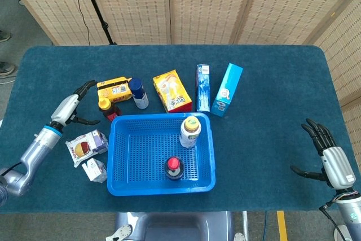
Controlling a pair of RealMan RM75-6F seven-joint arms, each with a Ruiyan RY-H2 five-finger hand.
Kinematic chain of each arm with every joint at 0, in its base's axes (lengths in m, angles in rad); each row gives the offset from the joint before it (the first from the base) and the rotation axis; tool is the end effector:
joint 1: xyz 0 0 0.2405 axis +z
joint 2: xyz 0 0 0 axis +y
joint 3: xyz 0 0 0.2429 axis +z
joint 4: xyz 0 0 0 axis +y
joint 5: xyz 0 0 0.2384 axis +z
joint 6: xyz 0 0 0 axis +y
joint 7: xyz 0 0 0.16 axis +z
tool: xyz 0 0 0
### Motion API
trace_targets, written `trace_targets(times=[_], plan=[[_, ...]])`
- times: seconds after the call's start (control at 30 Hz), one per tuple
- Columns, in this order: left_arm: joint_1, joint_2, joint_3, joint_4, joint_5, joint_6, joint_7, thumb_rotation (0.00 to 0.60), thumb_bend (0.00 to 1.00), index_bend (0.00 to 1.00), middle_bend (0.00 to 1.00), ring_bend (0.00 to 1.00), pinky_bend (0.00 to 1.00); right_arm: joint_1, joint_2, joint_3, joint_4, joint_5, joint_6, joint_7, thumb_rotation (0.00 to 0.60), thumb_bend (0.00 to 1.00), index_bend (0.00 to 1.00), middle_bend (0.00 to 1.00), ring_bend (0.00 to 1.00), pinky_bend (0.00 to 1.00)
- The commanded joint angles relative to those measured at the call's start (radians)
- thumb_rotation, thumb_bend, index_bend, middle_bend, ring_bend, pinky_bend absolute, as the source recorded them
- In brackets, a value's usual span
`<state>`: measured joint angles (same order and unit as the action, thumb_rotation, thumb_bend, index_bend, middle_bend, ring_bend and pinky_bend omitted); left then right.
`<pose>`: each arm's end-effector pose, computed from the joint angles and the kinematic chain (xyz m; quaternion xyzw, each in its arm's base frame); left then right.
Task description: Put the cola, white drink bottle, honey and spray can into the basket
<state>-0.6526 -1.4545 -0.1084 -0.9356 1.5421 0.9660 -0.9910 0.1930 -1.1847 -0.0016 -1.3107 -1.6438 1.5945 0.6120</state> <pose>-0.2744 0.4101 0.0463 -0.5787 -0.5651 -0.4942 0.3187 -0.3199 -0.2247 0.1374 0.5760 -0.4260 0.5473 0.4327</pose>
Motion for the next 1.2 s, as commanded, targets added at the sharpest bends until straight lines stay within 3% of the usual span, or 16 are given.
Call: trace_targets(times=[0.03,0.23,0.3,0.37,0.43,0.53,0.67,0.77,0.97,1.13,1.2], plan=[[-0.029,-0.031,-0.011,0.019,-0.021,-0.025,0.008,0.600,0.06,0.00,0.00,0.00,0.00,-0.001,0.000,0.002,0.002,0.002,-0.004,0.002,0.600,0.00,0.00,0.00,0.00,0.00],[-0.062,-0.060,-0.009,0.022,-0.037,-0.063,0.053,0.600,0.06,0.00,0.00,0.00,0.02,-0.005,0.000,0.008,0.002,0.000,-0.001,0.010,0.600,0.00,0.00,0.00,0.00,0.00],[-0.067,-0.071,-0.012,0.022,-0.050,-0.075,0.066,0.600,0.07,0.00,0.00,0.00,0.07,-0.006,0.001,0.010,0.001,0.000,-0.001,0.013,0.600,0.00,0.00,0.00,0.00,0.00],[-0.069,-0.086,-0.015,0.027,-0.063,-0.079,0.087,0.600,0.16,0.03,0.00,0.01,0.18,-0.008,0.001,0.012,0.000,0.000,0.001,0.014,0.600,0.00,0.00,0.00,0.00,0.00],[-0.066,-0.105,-0.021,0.040,-0.078,-0.072,0.124,0.600,0.31,0.14,0.04,0.07,0.28,-0.010,0.002,0.014,0.000,0.000,0.003,0.021,0.600,0.00,0.00,0.00,0.00,0.00],[-0.057,-0.134,-0.039,0.060,-0.108,-0.052,0.160,0.600,0.53,0.37,0.22,0.23,0.39,-0.011,0.004,0.017,0.001,0.001,0.003,0.034,0.600,0.00,0.00,0.00,0.00,0.00],[-0.042,-0.174,-0.066,0.102,-0.143,-0.009,0.198,0.600,0.65,0.63,0.44,0.41,0.48,-0.012,0.005,0.020,0.004,0.001,0.005,0.048,0.600,0.00,0.00,0.00,0.00,0.00],[-0.035,-0.184,-0.071,0.118,-0.149,0.007,0.195,0.600,0.68,0.70,0.50,0.47,0.51,-0.012,0.005,0.023,0.007,0.003,0.004,0.056,0.600,0.00,0.00,0.00,0.00,0.00],[-0.018,-0.147,-0.078,0.078,-0.130,0.069,0.134,0.600,0.67,0.72,0.51,0.48,0.52,-0.013,0.003,0.029,0.007,0.004,0.004,0.049,0.600,0.00,0.00,0.00,0.00,0.00],[0.011,-0.014,-0.085,-0.071,-0.079,0.178,0.082,0.600,0.66,0.71,0.51,0.47,0.52,-0.013,0.002,0.030,0.002,0.003,-0.001,0.046,0.600,0.00,0.00,0.00,0.00,0.00],[0.041,0.087,-0.098,-0.179,-0.055,0.255,0.062,0.600,0.65,0.70,0.51,0.47,0.52,-0.015,0.002,0.030,0.000,0.002,0.000,0.044,0.600,0.00,0.00,0.00,0.00,0.00]])
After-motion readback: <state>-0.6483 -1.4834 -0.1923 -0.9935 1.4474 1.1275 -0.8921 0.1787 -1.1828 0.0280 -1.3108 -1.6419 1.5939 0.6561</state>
